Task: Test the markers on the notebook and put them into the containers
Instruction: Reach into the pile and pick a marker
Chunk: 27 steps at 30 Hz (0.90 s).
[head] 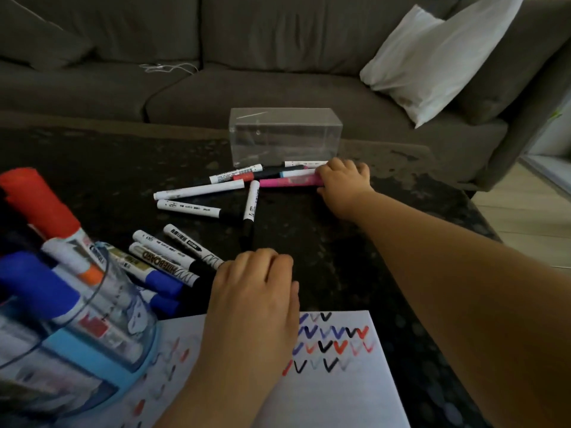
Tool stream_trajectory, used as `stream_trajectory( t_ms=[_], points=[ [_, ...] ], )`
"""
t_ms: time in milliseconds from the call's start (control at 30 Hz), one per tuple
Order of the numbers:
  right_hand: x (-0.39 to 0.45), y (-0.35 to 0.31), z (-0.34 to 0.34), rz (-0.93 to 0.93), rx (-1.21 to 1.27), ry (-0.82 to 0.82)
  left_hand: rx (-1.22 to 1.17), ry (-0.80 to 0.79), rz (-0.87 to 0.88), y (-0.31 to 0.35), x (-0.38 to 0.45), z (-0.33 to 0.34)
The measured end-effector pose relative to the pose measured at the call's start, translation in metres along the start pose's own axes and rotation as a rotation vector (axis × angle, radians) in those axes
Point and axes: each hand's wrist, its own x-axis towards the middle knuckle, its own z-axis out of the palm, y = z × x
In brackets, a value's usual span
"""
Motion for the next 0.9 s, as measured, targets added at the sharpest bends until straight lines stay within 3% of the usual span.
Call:
stream_trajectory(
  t_ms=[167, 333, 433, 633, 767, 833, 900],
  points=[
    [-0.019, 0.000, -0.010, -0.049, 0.071, -0.018, -0.044, -0.041, -0.025, 0.001, -0.002, -0.002],
    [-0.079, -0.004, -0.049, 0.074, 0.699, 0.127, -0.183, -0.104, -0.068, 0.007, -0.005, -0.020],
    [-0.132, -0.011, -0.078, 0.121, 1.045, 0.112, -0.440, -0.163, -0.309, 0.018, -0.010, -0.049],
    [-0.246, -0.044, -0.109, 0.180, 1.490, -0.139, -0.891, -0.228, -0.667, 0.030, -0.036, -0.100],
    [-0.306, -0.066, -0.111, 0.222, 1.507, -0.282, -1.001, -0.281, -0.705, 0.037, -0.066, -0.121],
    [-0.330, -0.077, -0.111, 0.245, 1.692, -0.363, -1.105, -0.378, -0.705, 0.044, -0.083, -0.132],
    [-0.352, -0.087, -0.115, 0.268, 1.919, -0.504, -1.355, -0.474, -0.709, 0.051, -0.099, -0.145]
  ],
)
